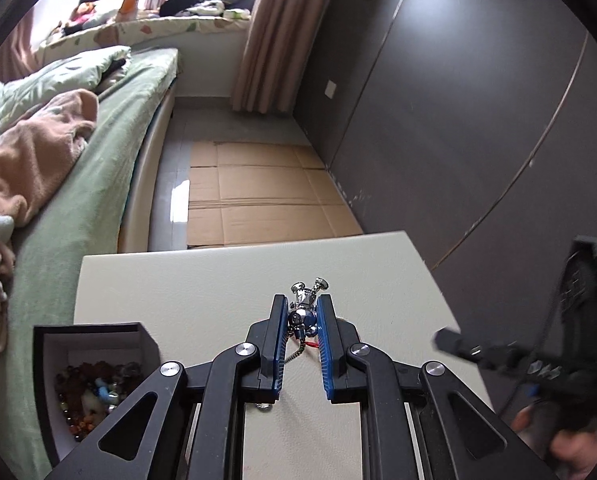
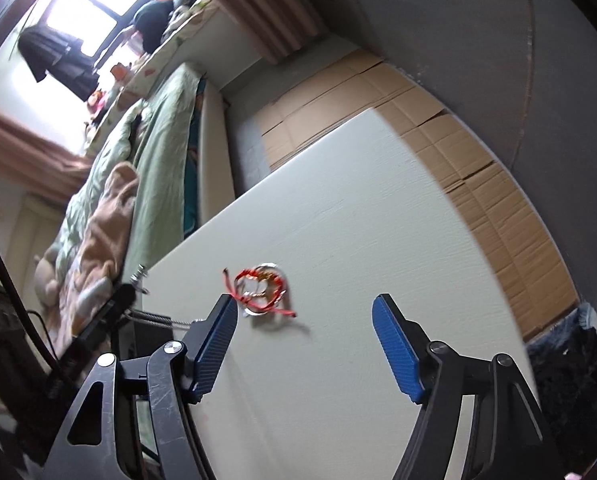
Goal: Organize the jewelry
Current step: 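Grasp the silver charm of the red string bracelet with the left tool, then lift the silver chain with the left tool while the right tool grasps the red bracelet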
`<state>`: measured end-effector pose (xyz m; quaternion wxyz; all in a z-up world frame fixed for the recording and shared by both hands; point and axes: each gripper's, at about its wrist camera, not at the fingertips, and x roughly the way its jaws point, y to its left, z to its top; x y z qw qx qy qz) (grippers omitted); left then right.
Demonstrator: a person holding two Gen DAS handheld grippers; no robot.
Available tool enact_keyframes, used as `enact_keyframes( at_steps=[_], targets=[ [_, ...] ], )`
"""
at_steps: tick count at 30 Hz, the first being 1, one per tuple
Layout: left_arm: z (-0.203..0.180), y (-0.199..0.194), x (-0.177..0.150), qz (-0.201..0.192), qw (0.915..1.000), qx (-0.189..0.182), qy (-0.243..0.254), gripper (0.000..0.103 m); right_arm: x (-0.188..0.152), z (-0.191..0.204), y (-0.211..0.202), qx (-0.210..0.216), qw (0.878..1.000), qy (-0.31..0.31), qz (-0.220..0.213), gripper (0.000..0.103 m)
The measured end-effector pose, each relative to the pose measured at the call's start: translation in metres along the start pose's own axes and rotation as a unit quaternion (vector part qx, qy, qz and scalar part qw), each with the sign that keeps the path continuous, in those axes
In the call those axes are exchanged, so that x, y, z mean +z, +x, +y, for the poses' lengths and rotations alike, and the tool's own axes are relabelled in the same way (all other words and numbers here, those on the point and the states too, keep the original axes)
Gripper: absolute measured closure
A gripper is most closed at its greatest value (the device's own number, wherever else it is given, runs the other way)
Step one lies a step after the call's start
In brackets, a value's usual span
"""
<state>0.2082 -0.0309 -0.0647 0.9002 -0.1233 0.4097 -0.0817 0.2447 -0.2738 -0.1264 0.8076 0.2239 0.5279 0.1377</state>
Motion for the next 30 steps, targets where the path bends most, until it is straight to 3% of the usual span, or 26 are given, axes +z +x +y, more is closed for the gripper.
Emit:
enact_keyframes(
  at_steps=[9,16,25,28,30],
  targets=[
    [0.018,-0.019,0.005,-0.012,0.9992,-0.026,-0.027,0.088,-0.008,0.024,0.034,0.002,0.999,-0.033,0.033,0.055],
    [0.027,-0.028,0.009,-0.021,0.9981,-0.039,-0.042,0.088,-0.010,0.035,0.048,-0.002,0.997,-0.056,0.048,0.055],
    [0.040,-0.036,0.013,-0.027,0.9969,-0.046,-0.058,0.088,-0.011,0.043,0.072,-0.057,0.990,-0.109,0.065,0.055],
    [0.043,-0.038,0.014,-0.030,0.9965,-0.045,-0.063,0.088,-0.016,0.048,0.076,-0.082,0.985,-0.137,0.070,0.075],
    [0.045,-0.040,0.015,-0.032,0.9965,-0.043,-0.064,0.088,-0.019,0.050,0.076,-0.105,0.980,-0.151,0.075,0.097]
  ],
)
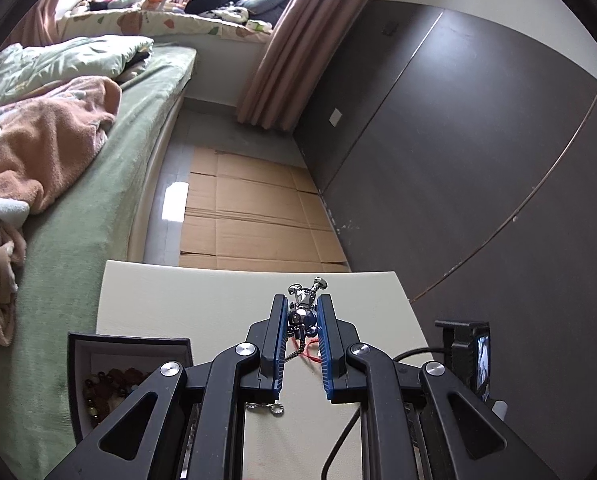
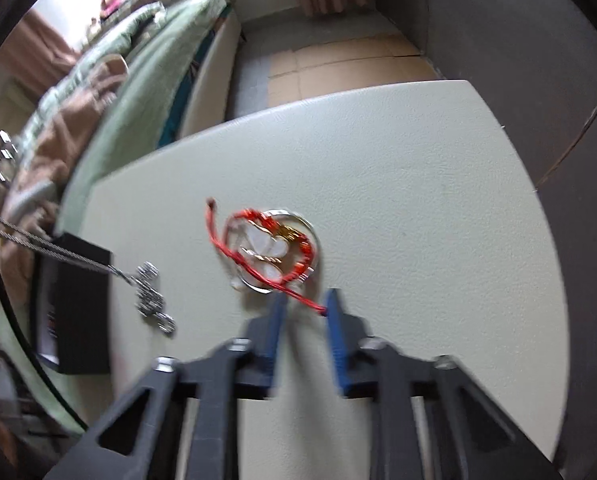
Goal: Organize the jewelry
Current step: 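Lift the silver chain with the left tool while the right tool grasps the red bracelet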
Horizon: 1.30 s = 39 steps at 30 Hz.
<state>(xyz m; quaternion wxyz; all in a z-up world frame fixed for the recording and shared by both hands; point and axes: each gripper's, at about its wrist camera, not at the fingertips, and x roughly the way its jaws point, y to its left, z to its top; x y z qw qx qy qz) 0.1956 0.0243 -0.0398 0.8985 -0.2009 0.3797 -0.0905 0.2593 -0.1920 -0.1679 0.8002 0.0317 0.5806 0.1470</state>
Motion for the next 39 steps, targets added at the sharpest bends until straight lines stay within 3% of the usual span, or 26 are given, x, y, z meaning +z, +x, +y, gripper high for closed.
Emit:
enact_keyframes(
  at_steps=[3,7,12,24,32,39],
  targets=[
    [0.002,-0.007,0.000,-0.005,1.0000,0.001,-0.002,0.088,-0.002,-0.004,-0.003,0.014,1.000,0.003,0.001,0.097],
    [0.003,-0.028,0.005,-0.026,0.9996,-0.007,-0.008,0.088,-0.002,-0.006,-0.026,0.048,0.998,0.007,-0.034,0.097],
    [-0.002,-0.064,0.014,-0.065,0.9977,-0.019,-0.007,0.088,-0.005,-0.007,-0.067,0.108,0.990,0.017,-0.093,0.097],
    [-0.035,-0.151,0.039,-0.151,0.9868,-0.053,0.026,0.088,-0.011,0.010,-0.123,0.170,0.970,0.013,-0.171,0.097],
    [-0.062,-0.208,0.070,-0.199,0.9777,-0.018,0.067,0.088,-0.011,0.020,-0.141,0.198,0.960,-0.008,-0.197,0.097],
    [-0.071,-0.228,0.082,-0.215,0.9723,0.017,0.089,0.088,-0.014,0.022,-0.138,0.219,0.957,-0.005,-0.189,0.097]
  ],
)
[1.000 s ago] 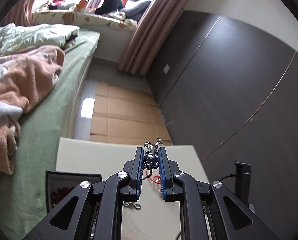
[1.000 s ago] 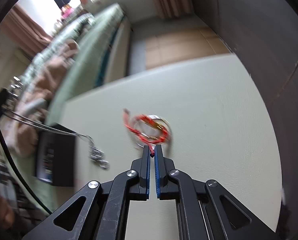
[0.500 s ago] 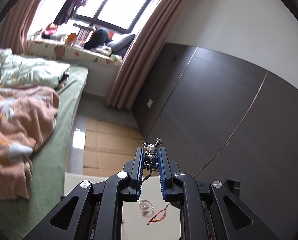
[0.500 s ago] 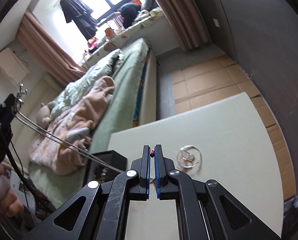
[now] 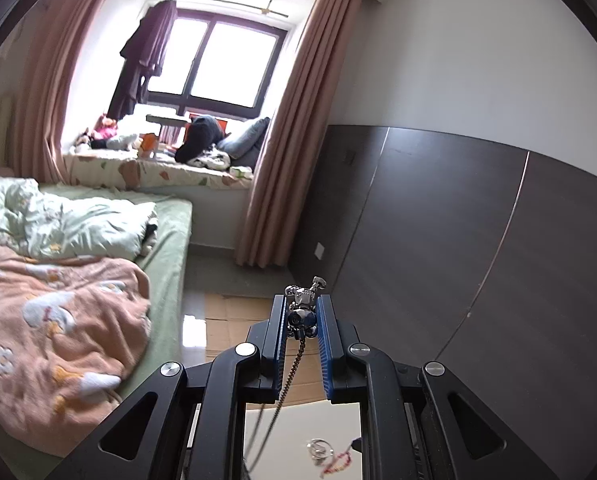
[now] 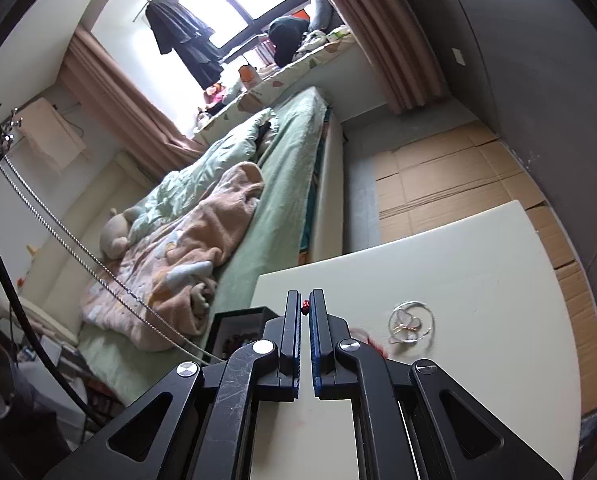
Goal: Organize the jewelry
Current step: 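Lift the silver chain with the left tool while the right tool grasps the red bracelet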
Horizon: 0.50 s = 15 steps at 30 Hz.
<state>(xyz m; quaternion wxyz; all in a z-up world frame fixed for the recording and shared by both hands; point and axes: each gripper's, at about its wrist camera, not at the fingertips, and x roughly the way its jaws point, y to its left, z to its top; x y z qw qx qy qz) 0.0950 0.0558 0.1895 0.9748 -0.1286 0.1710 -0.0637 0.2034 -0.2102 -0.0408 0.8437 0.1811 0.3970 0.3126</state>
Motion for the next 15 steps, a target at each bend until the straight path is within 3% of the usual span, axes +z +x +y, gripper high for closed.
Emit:
enact_keyframes(
  at_steps=[9,15],
  targets=[
    [0.030,0.007,-0.009,0.009,0.9990,0.042,0.009,0.088,-0.003,0.024,-0.001,0.068,0.998,-0.008,-0.015,0.097],
    [0.053,0.026,-0.021,0.038,0.9978,0.054,0.000,0.088,-0.004,0.040,0.013,0.084,0.996,-0.007,-0.022,0.097]
  ],
)
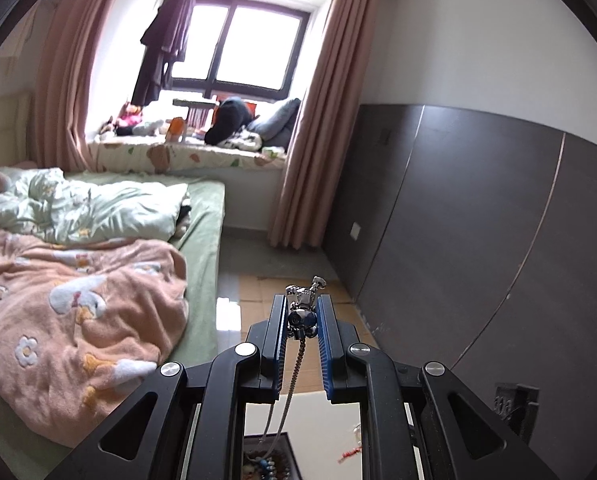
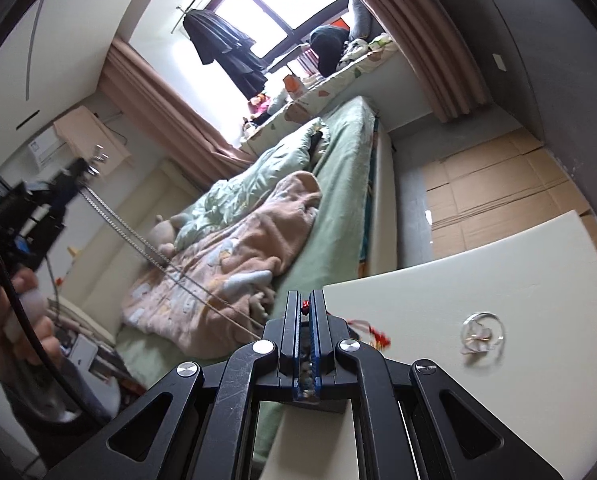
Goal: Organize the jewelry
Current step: 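Lift the silver chain with the left tool while the right tool grasps the red bracelet, then lower both items into the black box and open both tools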
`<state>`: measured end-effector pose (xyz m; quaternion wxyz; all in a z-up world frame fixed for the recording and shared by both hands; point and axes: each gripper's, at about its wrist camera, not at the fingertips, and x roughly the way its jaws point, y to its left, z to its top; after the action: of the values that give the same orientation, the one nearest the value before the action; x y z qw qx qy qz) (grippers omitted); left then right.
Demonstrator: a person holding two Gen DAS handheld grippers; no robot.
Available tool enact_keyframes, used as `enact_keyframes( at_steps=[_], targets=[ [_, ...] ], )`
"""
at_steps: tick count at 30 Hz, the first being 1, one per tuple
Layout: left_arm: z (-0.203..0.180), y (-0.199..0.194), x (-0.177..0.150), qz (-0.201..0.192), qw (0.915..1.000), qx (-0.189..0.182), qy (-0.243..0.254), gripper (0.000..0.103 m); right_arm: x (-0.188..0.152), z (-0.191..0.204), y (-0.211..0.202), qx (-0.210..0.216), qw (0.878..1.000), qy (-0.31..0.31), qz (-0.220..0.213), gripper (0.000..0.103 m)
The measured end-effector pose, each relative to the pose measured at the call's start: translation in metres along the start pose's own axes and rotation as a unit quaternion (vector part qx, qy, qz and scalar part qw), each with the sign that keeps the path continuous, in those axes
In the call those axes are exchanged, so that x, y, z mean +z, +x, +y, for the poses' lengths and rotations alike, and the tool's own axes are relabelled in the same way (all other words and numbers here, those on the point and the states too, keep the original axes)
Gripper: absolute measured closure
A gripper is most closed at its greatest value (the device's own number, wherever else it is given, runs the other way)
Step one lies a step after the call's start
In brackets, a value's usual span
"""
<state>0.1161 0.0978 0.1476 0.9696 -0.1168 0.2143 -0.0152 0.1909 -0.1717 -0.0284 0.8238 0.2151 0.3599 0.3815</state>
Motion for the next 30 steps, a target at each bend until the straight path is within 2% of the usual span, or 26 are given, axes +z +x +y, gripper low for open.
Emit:
enact_keyframes(
  at_steps=[11,15,18,21,26,30],
  targets=[
    [0.024,0.034,-0.034,0.039,0.9991,0.014,-0.012,0.088,-0.005,0.014,0.032,0.011,1.000,-0.003,0.017,0.097],
    [0.035,0.047,-0.060,0.054,0.9972,0.033,-0.038,0.088,-0.006,0.016,0.042,0.012,1.000,-0.001,0.022,0.097],
    [0.046,0.056,-0.079,0.066,0.9945,0.034,-0.074,0.088,-0.008,0.016,0.047,0.013,1.000,0.002,0.026,0.097],
    [0.052,0.067,-0.094,0.078,0.9927,0.037,-0.085,0.088,-0.011,0.015,0.051,0.015,0.999,0.002,0.030,0.097],
    [0.059,0.092,-0.125,0.119,0.9885,0.042,-0.084,0.088,-0.014,0.018,0.057,0.017,0.999,0.000,0.029,0.097],
    [0.069,0.111,-0.147,0.160,0.9817,0.034,-0.098,0.088,-0.019,0.023,0.061,0.019,0.999,-0.006,0.028,0.097]
  ],
)
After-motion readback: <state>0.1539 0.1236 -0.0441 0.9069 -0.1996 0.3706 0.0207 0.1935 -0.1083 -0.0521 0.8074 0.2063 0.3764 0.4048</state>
